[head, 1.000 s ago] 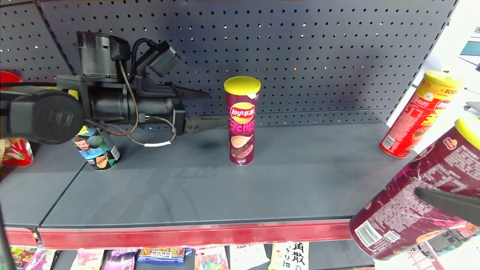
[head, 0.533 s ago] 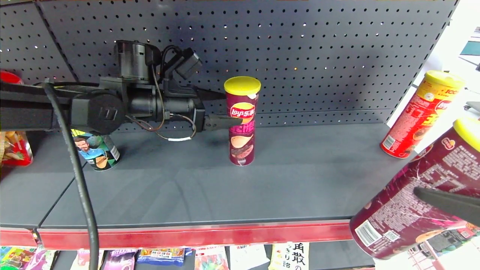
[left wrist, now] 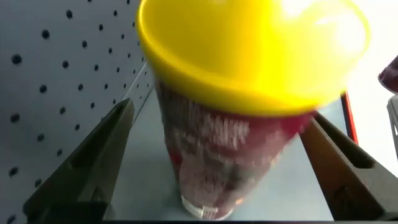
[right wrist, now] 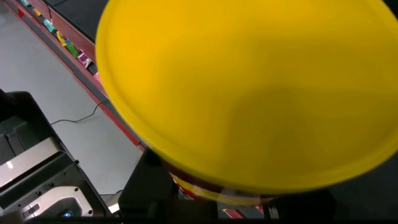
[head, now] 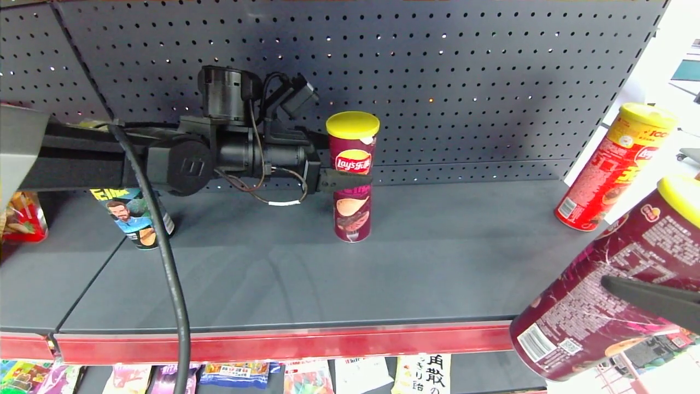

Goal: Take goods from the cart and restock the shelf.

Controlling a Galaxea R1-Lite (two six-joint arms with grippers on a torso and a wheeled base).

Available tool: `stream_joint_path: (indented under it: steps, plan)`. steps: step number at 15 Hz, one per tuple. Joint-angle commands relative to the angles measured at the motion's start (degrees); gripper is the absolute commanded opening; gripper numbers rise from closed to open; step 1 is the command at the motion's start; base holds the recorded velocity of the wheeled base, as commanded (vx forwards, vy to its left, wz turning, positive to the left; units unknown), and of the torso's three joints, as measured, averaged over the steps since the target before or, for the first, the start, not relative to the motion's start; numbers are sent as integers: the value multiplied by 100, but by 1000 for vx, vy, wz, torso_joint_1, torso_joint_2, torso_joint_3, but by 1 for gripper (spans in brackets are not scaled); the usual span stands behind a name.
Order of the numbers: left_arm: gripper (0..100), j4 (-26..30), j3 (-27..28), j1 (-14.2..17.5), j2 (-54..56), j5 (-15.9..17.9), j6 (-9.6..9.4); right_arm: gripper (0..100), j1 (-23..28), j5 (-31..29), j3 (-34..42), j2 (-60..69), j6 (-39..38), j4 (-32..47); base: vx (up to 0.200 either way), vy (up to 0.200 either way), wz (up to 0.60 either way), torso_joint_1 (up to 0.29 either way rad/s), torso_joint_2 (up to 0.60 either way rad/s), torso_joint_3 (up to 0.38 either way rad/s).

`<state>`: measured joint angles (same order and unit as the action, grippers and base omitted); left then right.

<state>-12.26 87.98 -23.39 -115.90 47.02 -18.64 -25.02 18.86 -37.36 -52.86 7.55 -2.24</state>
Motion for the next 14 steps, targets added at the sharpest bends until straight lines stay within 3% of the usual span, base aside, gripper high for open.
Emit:
stream_joint_path:
  steps: [1,5,6,11,14]
  plan:
    - [100,5,176,-16,-126,0,9,0,-3,-5,1,-14,1,-4,0,0,0,0,0,0]
    - [100,-4,325,-86,-232,79,194,0,-3,-49,-8,-40,1,-4,0,0,0,0,0,0]
    - [0,-4,325,-95,-232,88,203,0,-3,-49,1,-49,1,-4,0,0,0,0,0,0]
    - [0,22,193,-192,-38,53,343,0,-3,-40,10,-49,1,-4,0,0,0,0,0,0]
    - [0,31,-554,-306,551,9,431,0,-3,-40,10,-49,1,-4,0,0,0,0,0,0]
